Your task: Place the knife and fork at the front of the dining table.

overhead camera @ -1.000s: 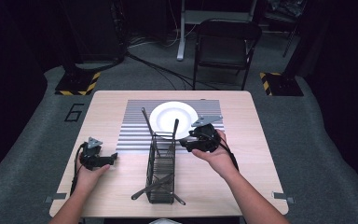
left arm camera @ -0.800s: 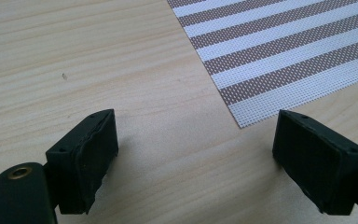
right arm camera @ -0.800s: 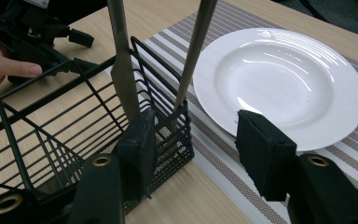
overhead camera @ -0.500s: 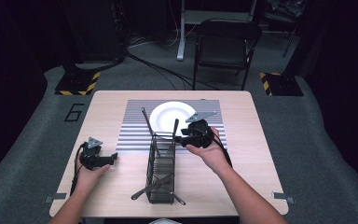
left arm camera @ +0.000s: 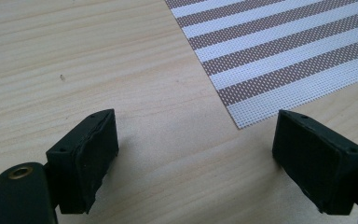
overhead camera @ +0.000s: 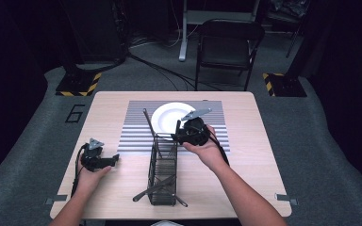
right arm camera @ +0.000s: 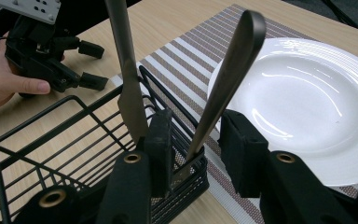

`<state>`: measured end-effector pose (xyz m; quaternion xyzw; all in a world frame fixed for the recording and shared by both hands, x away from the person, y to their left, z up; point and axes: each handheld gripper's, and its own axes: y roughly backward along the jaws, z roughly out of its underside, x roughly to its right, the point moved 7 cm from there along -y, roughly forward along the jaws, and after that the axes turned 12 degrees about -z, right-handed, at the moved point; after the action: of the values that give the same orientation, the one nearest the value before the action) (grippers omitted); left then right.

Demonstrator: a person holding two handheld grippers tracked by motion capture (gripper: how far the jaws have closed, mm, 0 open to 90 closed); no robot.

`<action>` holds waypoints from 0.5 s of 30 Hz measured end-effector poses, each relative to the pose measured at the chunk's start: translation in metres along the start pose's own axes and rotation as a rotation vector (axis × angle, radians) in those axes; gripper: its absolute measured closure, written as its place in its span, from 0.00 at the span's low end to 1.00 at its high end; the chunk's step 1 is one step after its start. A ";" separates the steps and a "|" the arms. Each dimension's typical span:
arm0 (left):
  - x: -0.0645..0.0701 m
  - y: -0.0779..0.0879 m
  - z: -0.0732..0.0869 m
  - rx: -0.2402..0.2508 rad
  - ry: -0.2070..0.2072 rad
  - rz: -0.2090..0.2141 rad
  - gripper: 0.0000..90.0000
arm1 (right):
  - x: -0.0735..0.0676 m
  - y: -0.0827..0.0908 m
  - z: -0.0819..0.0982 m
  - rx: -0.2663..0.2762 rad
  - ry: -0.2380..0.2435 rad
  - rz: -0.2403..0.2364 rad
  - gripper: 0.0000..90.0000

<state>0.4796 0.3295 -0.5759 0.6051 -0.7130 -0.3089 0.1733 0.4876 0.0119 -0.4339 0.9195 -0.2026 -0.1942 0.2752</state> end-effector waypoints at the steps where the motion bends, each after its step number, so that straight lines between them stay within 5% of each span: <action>1: 0.000 0.000 0.000 0.000 0.000 0.000 0.16 | 0.001 -0.001 -0.001 0.003 -0.010 0.002 0.76; 15: 0.000 0.000 0.000 -0.001 -0.005 0.003 0.16 | -0.001 0.002 -0.007 0.006 -0.009 -0.011 0.93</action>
<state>0.4797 0.3291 -0.5759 0.6033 -0.7141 -0.3105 0.1723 0.4892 0.0139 -0.4271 0.9206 -0.1994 -0.1991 0.2703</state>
